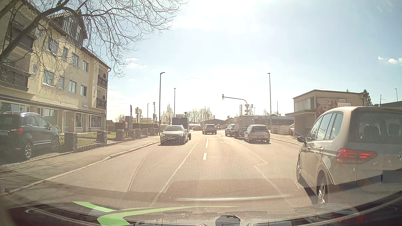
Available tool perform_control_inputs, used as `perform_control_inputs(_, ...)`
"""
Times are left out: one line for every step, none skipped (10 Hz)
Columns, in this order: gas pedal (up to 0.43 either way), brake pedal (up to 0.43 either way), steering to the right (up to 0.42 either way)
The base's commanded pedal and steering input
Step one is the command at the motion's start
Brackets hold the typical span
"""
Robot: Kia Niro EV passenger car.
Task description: Follow the waypoints while adhering to traffic rules and regulations
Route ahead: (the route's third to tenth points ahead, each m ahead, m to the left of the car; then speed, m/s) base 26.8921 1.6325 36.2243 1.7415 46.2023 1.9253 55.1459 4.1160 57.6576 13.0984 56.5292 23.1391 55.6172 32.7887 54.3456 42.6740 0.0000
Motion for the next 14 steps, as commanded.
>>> perform_control_inputs(0.0, 0.317, 0.012)
perform_control_inputs(0.0, 0.311, 0.012)
perform_control_inputs(0.0, 0.311, 0.012)
perform_control_inputs(0.0, 0.311, 0.013)
perform_control_inputs(0.0, 0.287, 0.015)
perform_control_inputs(0.0, 0.0, 0.02)
perform_control_inputs(0.0, 0.0, 0.023)
perform_control_inputs(0.0, 0.0, 0.024)
perform_control_inputs(0.0, 0.0, 0.024)
perform_control_inputs(0.0, 0.0, 0.027)
perform_control_inputs(0.0, 0.0, 0.031)
perform_control_inputs(0.0, 0.0, 0.035)
perform_control_inputs(0.0, 0.0, 0.04)
perform_control_inputs(0.118, 0.0, 0.052)
